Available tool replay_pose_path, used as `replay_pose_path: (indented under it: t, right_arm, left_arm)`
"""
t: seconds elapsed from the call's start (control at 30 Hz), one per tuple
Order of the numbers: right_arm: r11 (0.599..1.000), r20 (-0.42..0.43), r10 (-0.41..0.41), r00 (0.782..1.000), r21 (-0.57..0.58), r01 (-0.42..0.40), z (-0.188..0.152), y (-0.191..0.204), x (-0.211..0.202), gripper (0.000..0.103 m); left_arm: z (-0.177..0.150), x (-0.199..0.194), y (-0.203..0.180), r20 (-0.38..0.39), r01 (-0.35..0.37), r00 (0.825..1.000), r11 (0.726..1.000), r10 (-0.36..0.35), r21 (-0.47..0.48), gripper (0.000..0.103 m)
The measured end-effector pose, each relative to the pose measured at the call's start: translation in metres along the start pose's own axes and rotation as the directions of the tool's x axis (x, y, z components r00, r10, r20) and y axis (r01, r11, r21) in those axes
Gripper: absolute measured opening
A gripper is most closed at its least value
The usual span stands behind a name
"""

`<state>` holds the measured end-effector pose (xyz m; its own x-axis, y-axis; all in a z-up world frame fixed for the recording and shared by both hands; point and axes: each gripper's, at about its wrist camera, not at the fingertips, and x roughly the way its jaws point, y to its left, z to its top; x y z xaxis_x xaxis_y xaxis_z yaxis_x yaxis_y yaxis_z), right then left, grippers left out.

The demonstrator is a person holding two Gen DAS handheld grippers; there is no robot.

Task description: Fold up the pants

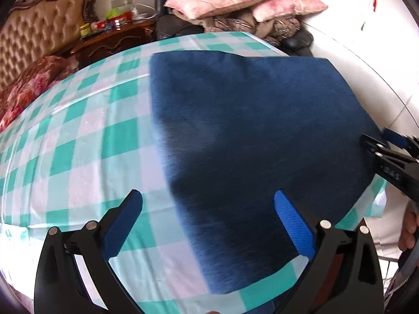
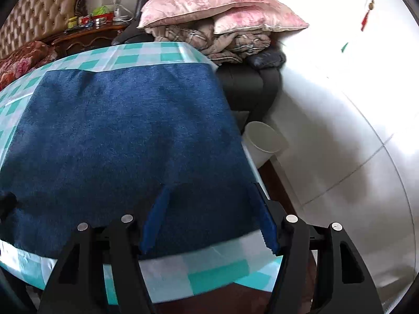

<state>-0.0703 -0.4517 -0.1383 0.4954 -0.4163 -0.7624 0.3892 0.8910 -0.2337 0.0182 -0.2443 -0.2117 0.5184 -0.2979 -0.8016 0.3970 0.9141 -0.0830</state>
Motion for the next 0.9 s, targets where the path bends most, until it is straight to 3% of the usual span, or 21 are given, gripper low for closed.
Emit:
replay_pose_path:
  t: [0.13, 0.3, 0.57, 0.9]
  right_arm:
    - [0.999, -0.006, -0.023, 1.000, 0.045, 0.024, -0.006, -0.015, -0.011, 0.069]
    - [0.996, 0.026, -0.020, 0.999, 0.083, 0.017, -0.015, -0.027, -0.045, 0.069]
    - [0.991, 0.081, 0.010, 0.997, 0.130, -0.020, -0.022, -0.035, -0.091, 0.071]
    - [0.990, 0.096, 0.017, 0.995, 0.141, -0.030, -0.019, -0.035, -0.101, 0.071]
  left_arm:
    - [0.002, -0.021, 0.004, 0.055, -0.003, 0.998, 1.000, 0.003, 0.000, 0.101]
    - [0.004, -0.049, -0.009, 0.098, 0.070, 0.993, 0.997, -0.072, 0.023, 0.101]
    - [0.004, -0.075, -0.024, 0.155, 0.066, 0.986, 0.998, -0.068, 0.016, 0.101]
    - [0.008, -0.089, -0.041, 0.172, 0.083, 0.981, 0.995, -0.090, 0.047, 0.101]
